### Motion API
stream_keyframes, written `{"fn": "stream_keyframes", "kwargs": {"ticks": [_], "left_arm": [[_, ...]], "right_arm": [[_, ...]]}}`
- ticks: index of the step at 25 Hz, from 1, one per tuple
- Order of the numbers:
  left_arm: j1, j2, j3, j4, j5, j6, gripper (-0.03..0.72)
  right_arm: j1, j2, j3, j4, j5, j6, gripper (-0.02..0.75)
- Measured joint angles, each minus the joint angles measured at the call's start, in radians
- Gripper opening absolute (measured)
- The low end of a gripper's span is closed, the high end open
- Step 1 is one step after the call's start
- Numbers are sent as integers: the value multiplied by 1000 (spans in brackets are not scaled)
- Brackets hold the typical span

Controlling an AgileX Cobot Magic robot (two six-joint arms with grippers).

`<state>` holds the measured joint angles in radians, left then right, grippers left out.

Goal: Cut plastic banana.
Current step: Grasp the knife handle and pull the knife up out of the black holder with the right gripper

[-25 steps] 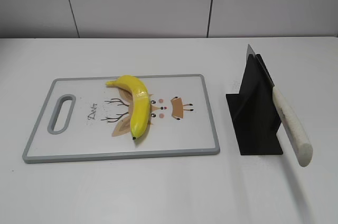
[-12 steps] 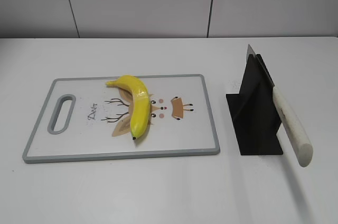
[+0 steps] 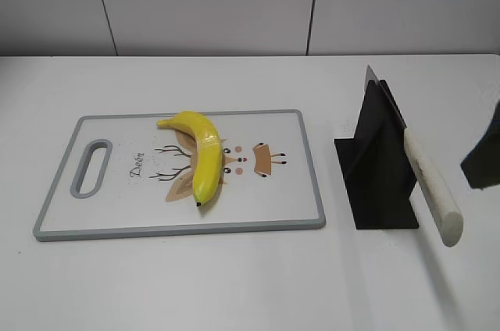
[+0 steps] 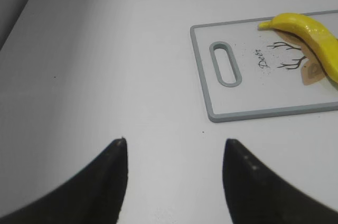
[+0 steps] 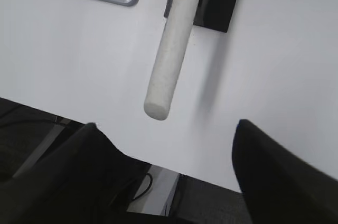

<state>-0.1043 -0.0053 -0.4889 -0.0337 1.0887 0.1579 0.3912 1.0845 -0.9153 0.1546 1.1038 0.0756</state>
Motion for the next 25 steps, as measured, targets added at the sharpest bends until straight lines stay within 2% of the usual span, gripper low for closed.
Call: {"fn": "stream_keyframes", "kwargs": {"ticks": [8,16,20,25], "left_arm": [[0,0,0,0,0,0,535],[0,0,0,0,0,0,535],[0,0,0,0,0,0,535],[0,0,0,0,0,0,535]], "right_arm": [[0,192,-146,57,35,58,589],[1,400,-160,58,39,80,587],[1,470,-160,56,38,88,541],[2,500,-160,36,32,111,436]]}}
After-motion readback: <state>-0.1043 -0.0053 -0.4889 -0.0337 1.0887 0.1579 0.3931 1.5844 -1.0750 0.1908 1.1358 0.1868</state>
